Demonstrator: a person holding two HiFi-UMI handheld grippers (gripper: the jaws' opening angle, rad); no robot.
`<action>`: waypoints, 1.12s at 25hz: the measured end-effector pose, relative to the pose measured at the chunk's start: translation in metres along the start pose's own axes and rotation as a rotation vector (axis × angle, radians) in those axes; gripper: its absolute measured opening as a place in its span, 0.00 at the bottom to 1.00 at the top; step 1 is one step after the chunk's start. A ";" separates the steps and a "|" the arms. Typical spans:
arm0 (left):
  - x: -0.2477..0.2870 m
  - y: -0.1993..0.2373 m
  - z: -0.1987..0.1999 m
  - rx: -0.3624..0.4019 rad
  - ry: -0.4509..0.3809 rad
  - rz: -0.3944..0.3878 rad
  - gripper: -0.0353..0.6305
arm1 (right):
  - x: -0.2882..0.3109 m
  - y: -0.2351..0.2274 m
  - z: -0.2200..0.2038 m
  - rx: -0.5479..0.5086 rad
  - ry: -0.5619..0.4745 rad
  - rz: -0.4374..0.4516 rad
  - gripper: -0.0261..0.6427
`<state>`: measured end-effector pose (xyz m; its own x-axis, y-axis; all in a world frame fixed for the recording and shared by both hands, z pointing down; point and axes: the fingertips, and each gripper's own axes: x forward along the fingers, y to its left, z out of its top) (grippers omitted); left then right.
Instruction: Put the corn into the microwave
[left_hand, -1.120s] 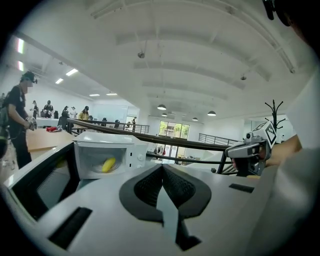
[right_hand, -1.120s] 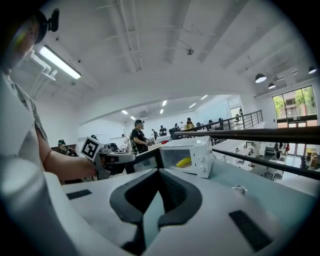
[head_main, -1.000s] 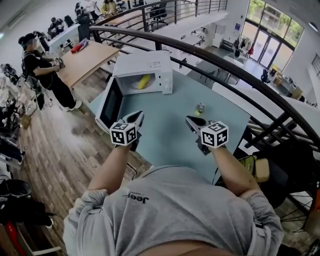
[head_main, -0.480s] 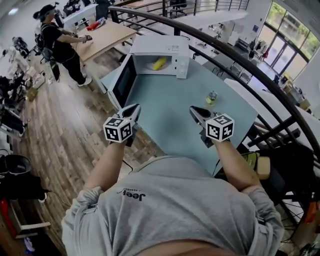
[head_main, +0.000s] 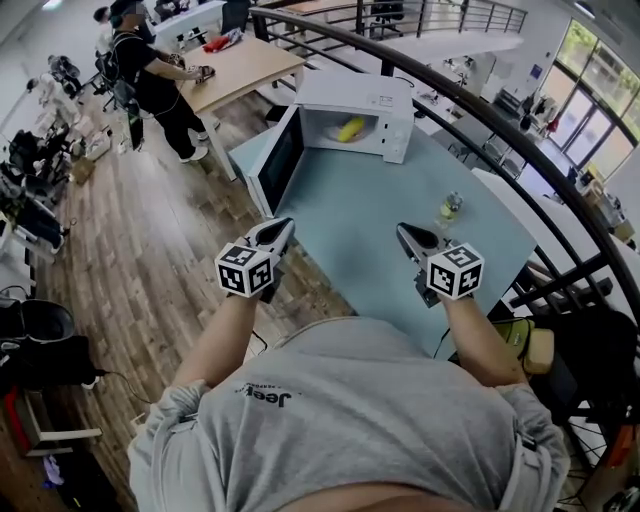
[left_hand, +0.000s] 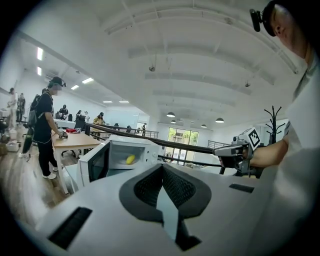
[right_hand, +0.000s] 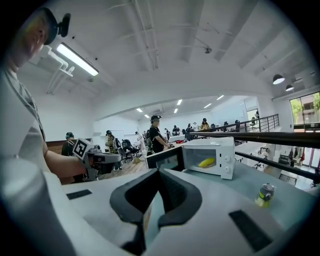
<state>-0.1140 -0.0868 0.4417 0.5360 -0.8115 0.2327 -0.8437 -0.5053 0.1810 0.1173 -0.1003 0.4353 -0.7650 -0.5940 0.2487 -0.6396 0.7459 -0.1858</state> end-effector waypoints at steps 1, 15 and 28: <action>-0.002 0.005 -0.001 -0.004 0.000 -0.005 0.08 | 0.003 0.002 -0.001 -0.001 0.002 -0.005 0.07; -0.068 0.106 0.008 0.089 0.028 -0.150 0.08 | 0.085 0.060 0.024 0.070 -0.057 -0.137 0.07; -0.091 0.139 -0.001 0.035 0.030 -0.261 0.08 | 0.111 0.105 0.010 0.119 -0.042 -0.200 0.06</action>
<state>-0.2802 -0.0832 0.4465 0.7358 -0.6437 0.2103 -0.6770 -0.7066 0.2057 -0.0351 -0.0907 0.4341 -0.6229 -0.7405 0.2522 -0.7813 0.5727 -0.2481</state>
